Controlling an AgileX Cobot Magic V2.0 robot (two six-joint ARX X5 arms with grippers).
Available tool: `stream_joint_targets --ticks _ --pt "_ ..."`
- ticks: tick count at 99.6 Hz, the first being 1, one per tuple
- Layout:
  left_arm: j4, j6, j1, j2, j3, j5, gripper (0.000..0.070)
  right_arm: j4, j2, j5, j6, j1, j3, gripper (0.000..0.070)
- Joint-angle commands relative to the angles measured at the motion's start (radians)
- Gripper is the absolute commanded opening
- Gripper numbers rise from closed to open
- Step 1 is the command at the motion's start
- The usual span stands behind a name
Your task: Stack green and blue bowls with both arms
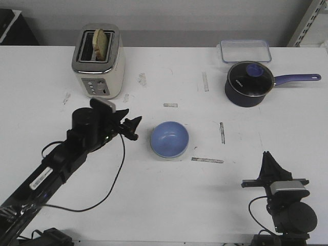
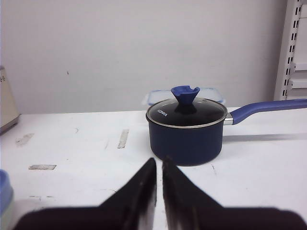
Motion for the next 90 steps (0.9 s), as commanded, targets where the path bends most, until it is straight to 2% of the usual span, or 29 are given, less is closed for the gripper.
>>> stream_joint_targets --ticks 1,6,25,35,62,76,90 --pt "0.087 0.023 0.021 -0.069 -0.081 -0.005 0.0061 0.014 -0.002 0.003 0.009 0.001 -0.001 0.0013" --pt "0.123 0.039 0.043 -0.129 -0.143 -0.006 0.0 0.014 -0.002 0.003 0.009 0.001 -0.001 0.0012" --pt "0.147 0.051 0.128 -0.34 -0.324 -0.145 0.0 0.014 -0.002 0.003 0.009 0.001 -0.001 0.0012" --pt "0.148 0.081 0.185 -0.447 -0.406 -0.188 0.0 0.014 -0.002 0.003 0.009 0.001 -0.001 0.0012" --pt "0.134 0.088 0.327 -0.737 -0.62 -0.19 0.0 0.014 -0.002 0.003 0.009 0.001 -0.001 0.0013" --pt "0.025 0.088 0.339 -0.867 -0.634 -0.189 0.0 0.014 -0.002 0.003 0.009 0.001 -0.001 0.0012" --pt "0.008 0.088 0.338 -0.972 -0.634 -0.185 0.0 0.014 -0.002 0.003 0.009 0.001 -0.001 0.0012"
